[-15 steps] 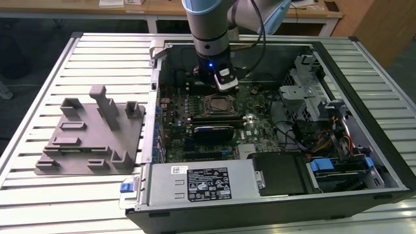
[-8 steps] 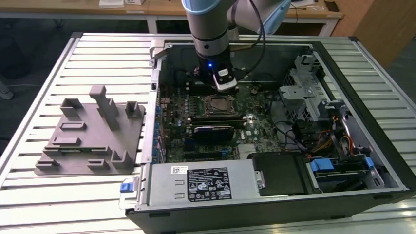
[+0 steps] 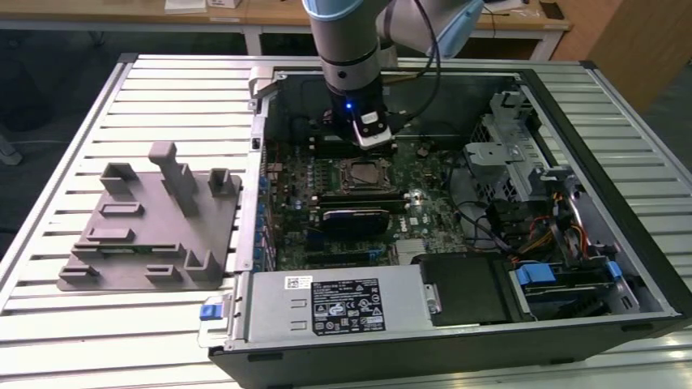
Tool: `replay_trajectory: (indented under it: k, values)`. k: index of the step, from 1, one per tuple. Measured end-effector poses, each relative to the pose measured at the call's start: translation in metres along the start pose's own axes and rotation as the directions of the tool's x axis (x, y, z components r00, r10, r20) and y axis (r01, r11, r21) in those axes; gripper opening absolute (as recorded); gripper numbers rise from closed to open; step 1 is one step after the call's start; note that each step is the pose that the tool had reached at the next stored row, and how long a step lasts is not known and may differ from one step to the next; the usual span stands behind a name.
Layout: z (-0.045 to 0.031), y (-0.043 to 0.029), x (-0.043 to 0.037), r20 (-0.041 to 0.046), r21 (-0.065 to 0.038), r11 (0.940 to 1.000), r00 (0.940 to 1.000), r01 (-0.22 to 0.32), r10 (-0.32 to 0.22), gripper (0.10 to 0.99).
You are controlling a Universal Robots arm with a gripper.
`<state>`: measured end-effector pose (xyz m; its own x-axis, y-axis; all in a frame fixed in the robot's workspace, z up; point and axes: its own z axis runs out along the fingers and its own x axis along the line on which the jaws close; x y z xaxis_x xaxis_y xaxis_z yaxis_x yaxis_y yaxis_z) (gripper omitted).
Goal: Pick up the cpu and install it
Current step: 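Install the first cpu locking lever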
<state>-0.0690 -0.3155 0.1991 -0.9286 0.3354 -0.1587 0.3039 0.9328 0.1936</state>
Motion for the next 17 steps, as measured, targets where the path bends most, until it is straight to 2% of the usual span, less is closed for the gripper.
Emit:
replay_trajectory:
  k: [11, 17]
  values:
    - [0.0052, -0.0008, 0.0010, 0.0080, 0.015, 0.9997, 0.9998, -0.018, 0.018, 0.106]
    - [0.0080, -0.0015, 0.0015, 0.0096, 0.018, 0.9995, 0.9997, -0.025, 0.025, 0.106]
